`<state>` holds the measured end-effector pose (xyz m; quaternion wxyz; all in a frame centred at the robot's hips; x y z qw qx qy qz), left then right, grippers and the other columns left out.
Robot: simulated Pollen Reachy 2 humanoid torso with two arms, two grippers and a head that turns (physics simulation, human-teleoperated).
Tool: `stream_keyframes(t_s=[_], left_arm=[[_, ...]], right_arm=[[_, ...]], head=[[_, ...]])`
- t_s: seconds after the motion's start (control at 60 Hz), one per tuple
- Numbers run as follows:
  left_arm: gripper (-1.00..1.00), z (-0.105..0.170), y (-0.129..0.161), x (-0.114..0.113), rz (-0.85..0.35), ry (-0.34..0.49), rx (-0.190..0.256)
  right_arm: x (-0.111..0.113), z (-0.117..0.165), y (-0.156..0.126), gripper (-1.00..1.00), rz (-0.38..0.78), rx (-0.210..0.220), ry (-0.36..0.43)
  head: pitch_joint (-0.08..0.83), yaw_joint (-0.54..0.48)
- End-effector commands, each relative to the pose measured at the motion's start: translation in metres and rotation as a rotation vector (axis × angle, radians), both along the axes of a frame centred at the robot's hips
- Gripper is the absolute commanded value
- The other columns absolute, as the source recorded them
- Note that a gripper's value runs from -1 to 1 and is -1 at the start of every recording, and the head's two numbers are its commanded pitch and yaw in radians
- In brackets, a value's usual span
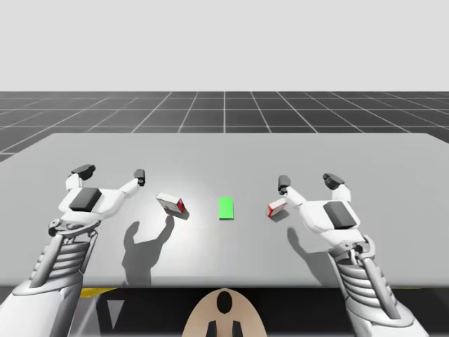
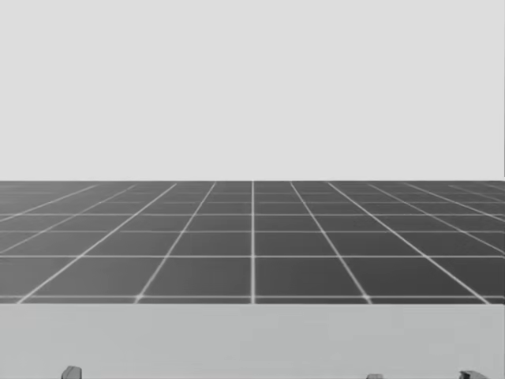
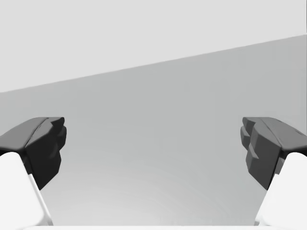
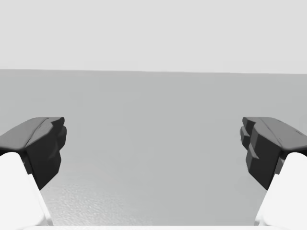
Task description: Look at the card. If it is red, pick the object on the left. If it is green, pick the object on the right.
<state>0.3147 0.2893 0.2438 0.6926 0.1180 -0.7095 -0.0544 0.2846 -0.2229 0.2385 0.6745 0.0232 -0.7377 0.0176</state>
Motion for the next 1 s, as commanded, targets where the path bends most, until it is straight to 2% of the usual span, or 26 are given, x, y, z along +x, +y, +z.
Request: stream_keyframes(t_s=[0.017, 0.083, 0.15, 0.283, 0.633, 0.933, 1.0], left_arm=[[-1.00, -0.0004, -0.0001, -0.0001, -0.002, 0.004, -0.003], [-1.00, -0.0005, -0.0002, -0.0002, -0.001, 0.004, -0.003], [-1.00, -0.0007, -0.0003, -0.0002, -0.001, 0.004, -0.003], [-1.00, -0.0006, -0.0007, -0.0003, -0.003, 0.004, -0.003], [-1.00, -0.0014, -0.0021, 0.0010, -0.014, 0.001, 0.011], [-1.00, 0.0017, -0.0027, -0.0004, -0.022, -0.002, 0.004], [-1.00, 0.0029, -0.0037, -0.0015, -0.030, -0.001, -0.003]], right_arm=[[-0.0029, -0.0007, 0.0011, -1.00, -0.028, 0.035, -0.018], [-0.0026, 0.0013, 0.0014, -1.00, -0.029, 0.035, -0.043], [-0.0019, 0.0025, 0.0005, -1.00, -0.005, 0.032, -0.013], [0.0013, 0.0012, -0.0019, -1.00, -0.026, 0.038, 0.013], [0.0033, -0.0004, -0.0028, -1.00, -0.029, 0.032, 0.021], [0.0029, -0.0011, -0.0016, -1.00, -0.022, 0.016, 0.016], [0.0028, -0.0015, -0.0012, -1.00, -0.022, 0.009, 0.014]], head=[[0.004, 0.00], [0.014, 0.00], [0.040, 0.00], [0.167, 0.00], [0.492, 0.00], [0.701, -0.01], [0.724, -0.01]])
